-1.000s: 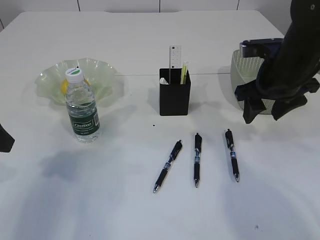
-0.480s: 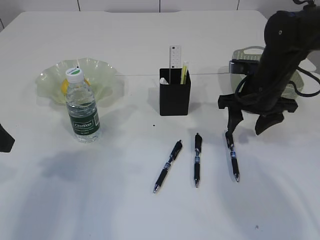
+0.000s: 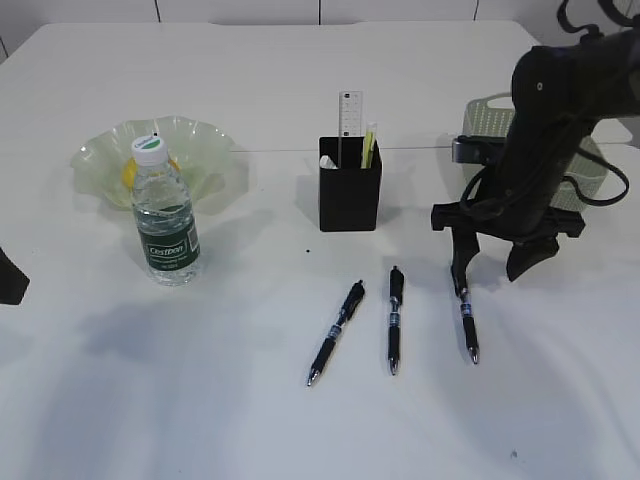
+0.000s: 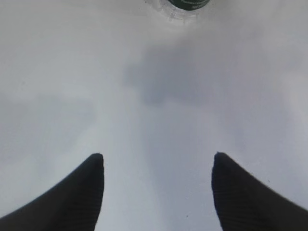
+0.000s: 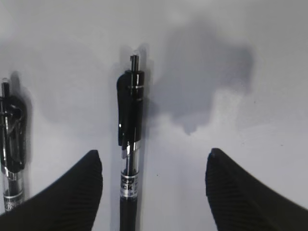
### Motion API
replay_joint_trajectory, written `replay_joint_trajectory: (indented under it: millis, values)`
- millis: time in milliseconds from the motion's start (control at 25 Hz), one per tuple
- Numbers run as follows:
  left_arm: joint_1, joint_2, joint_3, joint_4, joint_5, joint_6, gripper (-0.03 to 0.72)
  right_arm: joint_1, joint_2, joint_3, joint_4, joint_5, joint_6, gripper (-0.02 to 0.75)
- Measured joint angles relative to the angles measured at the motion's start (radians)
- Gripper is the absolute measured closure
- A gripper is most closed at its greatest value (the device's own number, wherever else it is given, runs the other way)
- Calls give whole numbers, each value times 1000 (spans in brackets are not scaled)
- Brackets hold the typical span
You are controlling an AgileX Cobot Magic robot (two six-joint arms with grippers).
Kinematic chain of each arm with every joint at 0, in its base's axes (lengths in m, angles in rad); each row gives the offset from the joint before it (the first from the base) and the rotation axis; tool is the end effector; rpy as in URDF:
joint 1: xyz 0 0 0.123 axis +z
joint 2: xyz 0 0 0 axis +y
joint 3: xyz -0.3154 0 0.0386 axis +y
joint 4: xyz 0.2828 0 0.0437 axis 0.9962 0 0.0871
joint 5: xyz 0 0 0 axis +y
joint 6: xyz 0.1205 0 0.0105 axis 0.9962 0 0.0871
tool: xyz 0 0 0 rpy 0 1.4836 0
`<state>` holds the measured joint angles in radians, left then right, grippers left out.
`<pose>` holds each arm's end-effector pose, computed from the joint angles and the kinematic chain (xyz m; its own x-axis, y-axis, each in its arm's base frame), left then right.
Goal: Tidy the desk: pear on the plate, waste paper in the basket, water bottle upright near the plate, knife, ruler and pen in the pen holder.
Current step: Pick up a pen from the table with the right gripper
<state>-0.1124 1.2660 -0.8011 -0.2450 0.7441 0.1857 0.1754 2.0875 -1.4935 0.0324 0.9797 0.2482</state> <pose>0.2640 -0.0498 0.2410 -0.8879 0.1040 -0.4482 0.1871 0.9716 -0.1452 0.4508 0.0832 0.1356 -0.9931 0.0911 -0.0744 0.0877 0.9950 0.0481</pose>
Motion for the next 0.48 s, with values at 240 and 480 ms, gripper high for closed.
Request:
replay_joint_trajectory:
  millis: [240,480]
  values:
    - [0,0,0,0,0,0,191,0,17,-12,0,-15,26,269]
    - [0,0,0,0,0,0,193,7,17,-11,4,-27,41,274]
